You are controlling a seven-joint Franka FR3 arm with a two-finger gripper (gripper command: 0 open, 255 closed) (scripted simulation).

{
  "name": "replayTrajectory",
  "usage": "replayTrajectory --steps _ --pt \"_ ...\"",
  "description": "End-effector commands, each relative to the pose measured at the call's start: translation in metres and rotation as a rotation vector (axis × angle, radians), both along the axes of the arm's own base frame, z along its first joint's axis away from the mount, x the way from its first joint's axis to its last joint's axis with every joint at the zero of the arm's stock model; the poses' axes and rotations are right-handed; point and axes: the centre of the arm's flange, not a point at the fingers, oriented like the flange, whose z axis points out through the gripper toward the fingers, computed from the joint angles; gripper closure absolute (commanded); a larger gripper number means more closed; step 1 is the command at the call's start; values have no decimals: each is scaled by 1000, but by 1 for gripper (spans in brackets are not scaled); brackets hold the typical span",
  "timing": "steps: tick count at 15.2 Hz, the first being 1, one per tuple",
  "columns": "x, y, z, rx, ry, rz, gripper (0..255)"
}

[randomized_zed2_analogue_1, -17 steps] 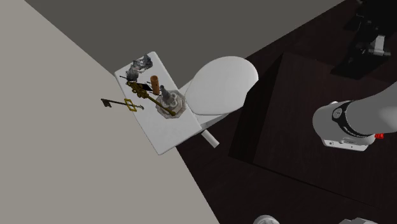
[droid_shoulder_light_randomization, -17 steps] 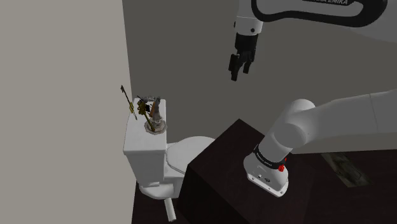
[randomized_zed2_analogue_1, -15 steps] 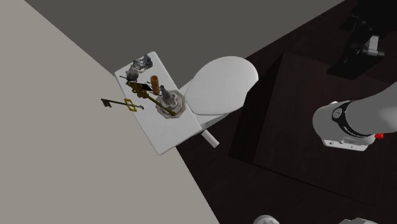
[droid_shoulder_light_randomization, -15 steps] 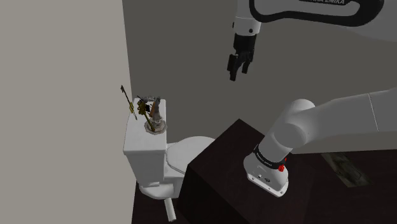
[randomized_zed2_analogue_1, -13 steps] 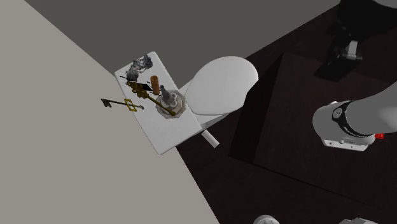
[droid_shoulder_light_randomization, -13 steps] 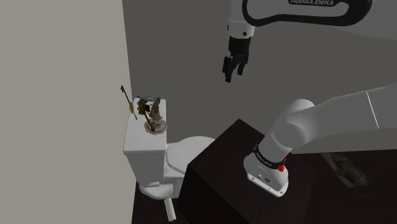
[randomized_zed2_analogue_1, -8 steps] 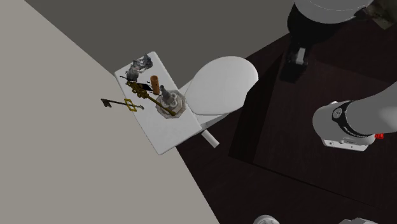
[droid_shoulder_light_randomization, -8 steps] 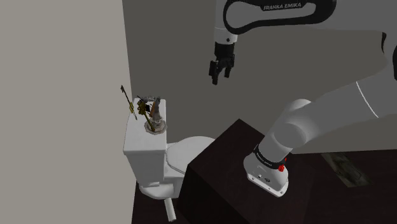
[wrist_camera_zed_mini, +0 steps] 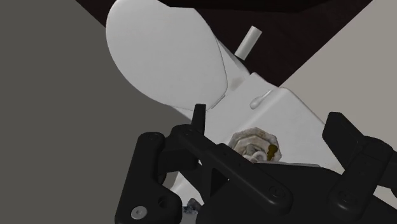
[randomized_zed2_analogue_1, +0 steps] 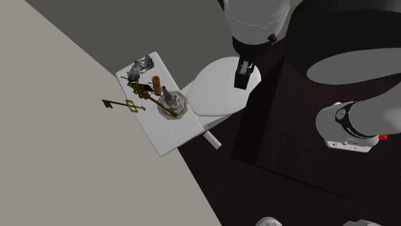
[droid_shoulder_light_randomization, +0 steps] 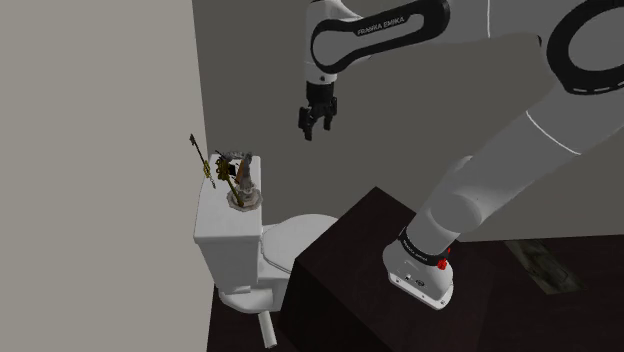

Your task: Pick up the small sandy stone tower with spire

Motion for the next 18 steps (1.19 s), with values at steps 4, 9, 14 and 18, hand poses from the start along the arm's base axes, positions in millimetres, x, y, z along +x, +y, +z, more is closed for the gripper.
replayTrajectory --steps 4,9,14,18 --pt "52 11 -41 12 -4 10 0" --pt "102 22 -80 25 -7 21 0" --pt "153 33 -120 37 -10 31 0" --pt "194 43 -151 47 -13 39 0"
